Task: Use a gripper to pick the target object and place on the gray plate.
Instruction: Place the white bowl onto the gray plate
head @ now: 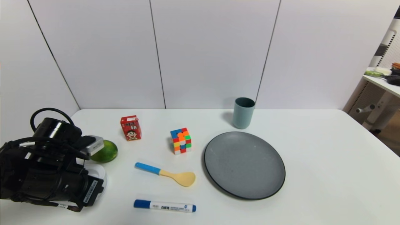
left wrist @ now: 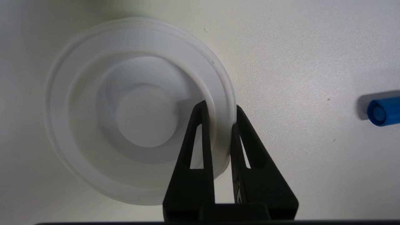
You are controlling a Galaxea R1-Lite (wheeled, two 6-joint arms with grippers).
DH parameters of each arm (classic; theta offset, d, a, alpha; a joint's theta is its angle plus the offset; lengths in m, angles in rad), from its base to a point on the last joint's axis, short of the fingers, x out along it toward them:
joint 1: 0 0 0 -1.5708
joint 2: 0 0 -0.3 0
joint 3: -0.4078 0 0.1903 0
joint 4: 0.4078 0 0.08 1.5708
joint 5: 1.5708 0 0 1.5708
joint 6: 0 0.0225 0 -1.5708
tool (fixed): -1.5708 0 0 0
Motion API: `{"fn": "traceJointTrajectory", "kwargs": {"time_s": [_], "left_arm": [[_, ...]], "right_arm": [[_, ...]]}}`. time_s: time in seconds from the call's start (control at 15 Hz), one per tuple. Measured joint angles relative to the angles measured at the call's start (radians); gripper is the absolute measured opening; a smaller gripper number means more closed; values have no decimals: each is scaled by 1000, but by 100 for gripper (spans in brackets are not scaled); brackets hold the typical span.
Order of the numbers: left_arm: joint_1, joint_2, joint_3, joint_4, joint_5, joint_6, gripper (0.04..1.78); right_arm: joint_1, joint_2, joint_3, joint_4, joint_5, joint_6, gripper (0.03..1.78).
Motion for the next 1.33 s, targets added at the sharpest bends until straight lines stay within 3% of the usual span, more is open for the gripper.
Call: {"fn": "traceJointTrajectory", "kwargs": {"time_s": [0.47,0.73,1.0,1.33], "left_arm": [[-106,-133,-155,6,-1,10,22],[-252,-126,-336,3,-21,36,22],[-411,25,-559,0,-102,42,22],[-626,321,-856,4,-119,54,22]], "right_arm": [[-1,0,0,0,0,0,171],[0,0,0,0,1,0,171],[0,0,0,0,0,0,171],[0,0,0,0,0,0,171]]}}
